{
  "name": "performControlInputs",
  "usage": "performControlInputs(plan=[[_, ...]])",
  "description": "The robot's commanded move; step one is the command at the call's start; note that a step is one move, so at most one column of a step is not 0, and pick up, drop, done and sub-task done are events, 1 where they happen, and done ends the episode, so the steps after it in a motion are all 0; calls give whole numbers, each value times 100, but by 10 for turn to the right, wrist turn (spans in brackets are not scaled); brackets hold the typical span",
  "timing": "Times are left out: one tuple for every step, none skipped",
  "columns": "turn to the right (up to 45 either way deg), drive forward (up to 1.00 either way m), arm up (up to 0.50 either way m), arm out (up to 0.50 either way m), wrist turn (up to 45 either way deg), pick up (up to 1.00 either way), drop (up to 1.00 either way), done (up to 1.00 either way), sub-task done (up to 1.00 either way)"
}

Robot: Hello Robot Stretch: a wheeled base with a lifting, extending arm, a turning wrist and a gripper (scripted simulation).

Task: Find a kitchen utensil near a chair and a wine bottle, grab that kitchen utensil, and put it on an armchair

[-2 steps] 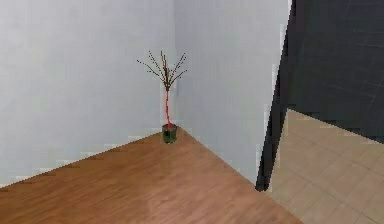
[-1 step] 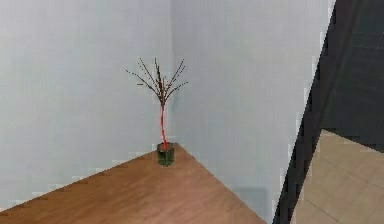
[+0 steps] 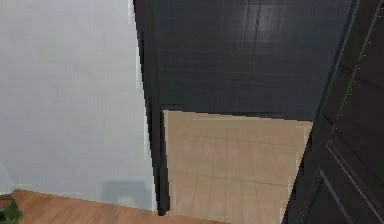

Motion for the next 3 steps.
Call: performControlInputs(plan=[[90,0,0,0,0,0,0,0,0],[0,40,0,0,0,0,0,0,0],[90,0,0,0,0,0,0,0,0]])
